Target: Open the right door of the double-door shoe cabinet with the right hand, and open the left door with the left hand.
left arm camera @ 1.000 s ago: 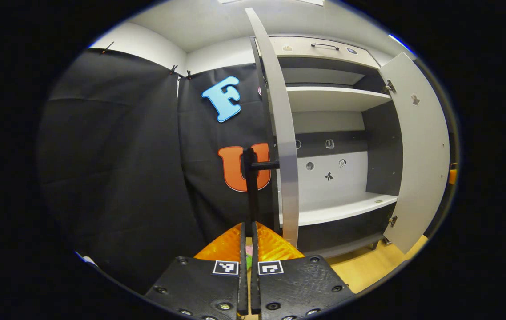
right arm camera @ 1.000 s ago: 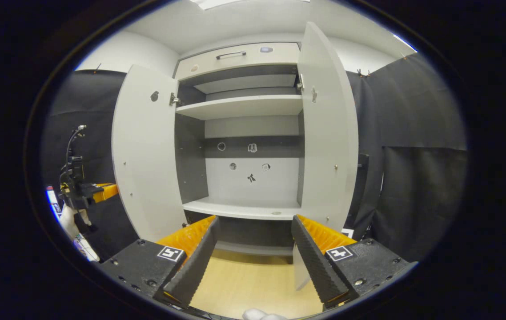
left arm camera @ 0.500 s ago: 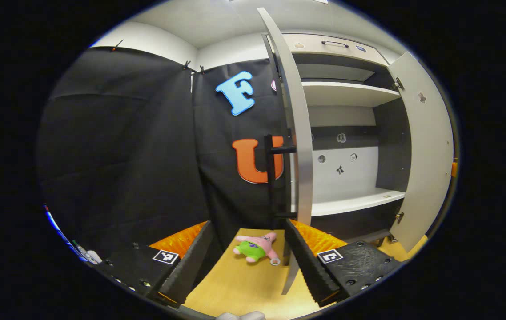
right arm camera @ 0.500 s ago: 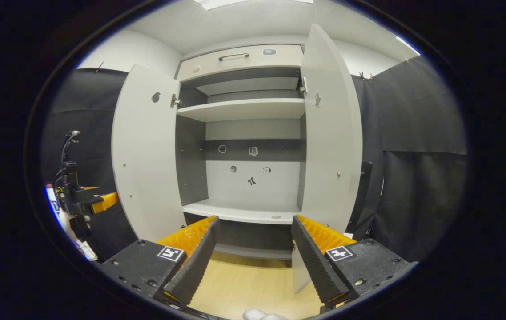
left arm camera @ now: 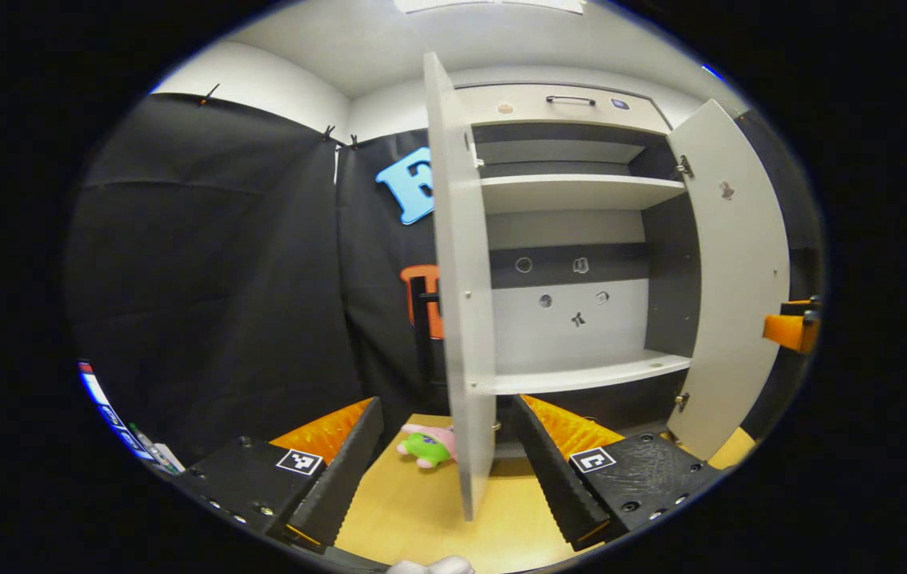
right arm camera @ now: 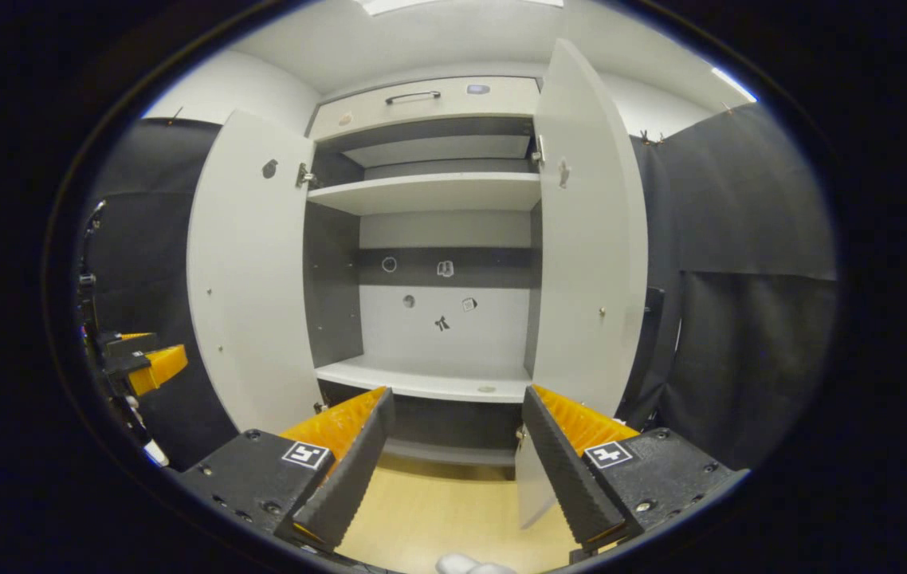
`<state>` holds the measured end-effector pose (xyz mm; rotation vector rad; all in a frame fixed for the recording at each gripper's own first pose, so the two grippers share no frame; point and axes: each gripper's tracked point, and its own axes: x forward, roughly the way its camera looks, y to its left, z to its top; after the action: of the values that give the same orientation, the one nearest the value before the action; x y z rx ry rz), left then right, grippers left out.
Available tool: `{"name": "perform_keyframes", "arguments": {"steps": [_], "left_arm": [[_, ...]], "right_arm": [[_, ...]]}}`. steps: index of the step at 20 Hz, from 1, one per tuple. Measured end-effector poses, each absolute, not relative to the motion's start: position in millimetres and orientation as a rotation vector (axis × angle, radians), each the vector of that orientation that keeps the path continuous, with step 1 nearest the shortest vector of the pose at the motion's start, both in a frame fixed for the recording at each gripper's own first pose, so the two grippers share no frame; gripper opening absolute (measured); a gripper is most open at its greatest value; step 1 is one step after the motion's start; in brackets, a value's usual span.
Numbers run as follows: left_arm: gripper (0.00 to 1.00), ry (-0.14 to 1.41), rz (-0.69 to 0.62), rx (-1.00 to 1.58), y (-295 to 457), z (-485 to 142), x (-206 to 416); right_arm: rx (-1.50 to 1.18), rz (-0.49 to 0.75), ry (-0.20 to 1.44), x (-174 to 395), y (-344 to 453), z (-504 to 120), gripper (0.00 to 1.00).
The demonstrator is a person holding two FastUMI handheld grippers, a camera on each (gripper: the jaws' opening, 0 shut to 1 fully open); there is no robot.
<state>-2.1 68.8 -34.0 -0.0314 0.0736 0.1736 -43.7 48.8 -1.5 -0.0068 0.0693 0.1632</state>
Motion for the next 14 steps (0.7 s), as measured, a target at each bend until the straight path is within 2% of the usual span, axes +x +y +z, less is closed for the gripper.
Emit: {"name": "perform_keyframes", "arguments": {"steps": [2, 6, 13, 14], "left_arm": [[0.97, 0.030, 0.135, -0.039, 43.9, -24.9, 1.9], [0.96, 0.045, 0.050, -0.059, 1.9, -30.0, 13.4], [0.96, 0.041, 0.024, -0.046, -8.1, -28.7, 12.5], [1.00, 0.040, 0.024, -0.042, -7.8, -27.3, 13.4]], "right_arm": [[-0.006, 0.143, 0.068, -42.1, 43.4, -3.0, 1.00], [-0.012, 0.108, 0.068, -42.3, 35.7, -5.9, 1.00], [0.002, 0.078, 0.054, -46.1, 30.1, -3.0, 0.99], [0.002, 0.077, 0.050, -46.4, 29.9, -2.0, 1.00]]}}
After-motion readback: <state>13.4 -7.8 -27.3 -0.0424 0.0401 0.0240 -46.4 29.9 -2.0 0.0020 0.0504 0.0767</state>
